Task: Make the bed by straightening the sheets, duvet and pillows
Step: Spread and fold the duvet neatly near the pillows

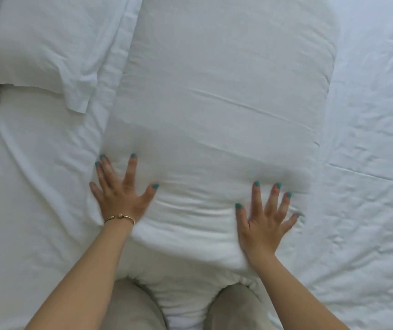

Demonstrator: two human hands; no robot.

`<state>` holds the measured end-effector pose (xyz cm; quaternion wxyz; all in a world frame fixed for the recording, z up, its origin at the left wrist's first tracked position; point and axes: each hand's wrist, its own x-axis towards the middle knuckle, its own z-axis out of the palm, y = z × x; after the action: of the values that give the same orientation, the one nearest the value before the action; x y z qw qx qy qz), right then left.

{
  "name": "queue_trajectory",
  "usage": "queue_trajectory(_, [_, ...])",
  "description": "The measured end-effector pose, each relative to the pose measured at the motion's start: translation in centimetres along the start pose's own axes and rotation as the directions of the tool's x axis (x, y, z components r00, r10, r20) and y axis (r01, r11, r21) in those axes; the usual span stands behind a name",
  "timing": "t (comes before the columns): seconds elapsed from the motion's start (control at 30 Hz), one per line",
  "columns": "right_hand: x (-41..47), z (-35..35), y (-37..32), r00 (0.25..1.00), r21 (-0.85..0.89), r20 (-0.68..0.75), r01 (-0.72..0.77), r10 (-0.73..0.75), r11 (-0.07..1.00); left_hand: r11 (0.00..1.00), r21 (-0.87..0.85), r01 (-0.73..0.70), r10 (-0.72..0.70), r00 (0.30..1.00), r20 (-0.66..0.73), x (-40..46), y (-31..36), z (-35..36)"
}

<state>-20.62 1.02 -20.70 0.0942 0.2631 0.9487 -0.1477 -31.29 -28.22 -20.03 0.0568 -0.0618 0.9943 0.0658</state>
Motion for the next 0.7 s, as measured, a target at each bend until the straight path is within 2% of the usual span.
queue_trajectory(0.33, [1.7, 5.1, 1.0, 0.994, 0.03, -0.105, 0.021, -0.018, 0.999, 0.993, 0.045, -0.107, 0.114, 0.977, -0.179, 0.8, -0.3, 4.6])
queue_trajectory(0.47, [2.2, 6.2, 1.2, 0.983, 0.026, -0.182, 0.008, -0.003, 1.0, 0.991, -0.015, -0.133, 0.125, 0.957, -0.262, 0.6, 0.0, 4.9])
queue_trajectory(0.7, [2.7, 7.6, 1.2, 0.97, 0.014, -0.243, -0.015, 0.018, 1.0, 0.983, -0.084, -0.164, 0.144, 0.969, -0.202, 0.5, 0.0, 5.4])
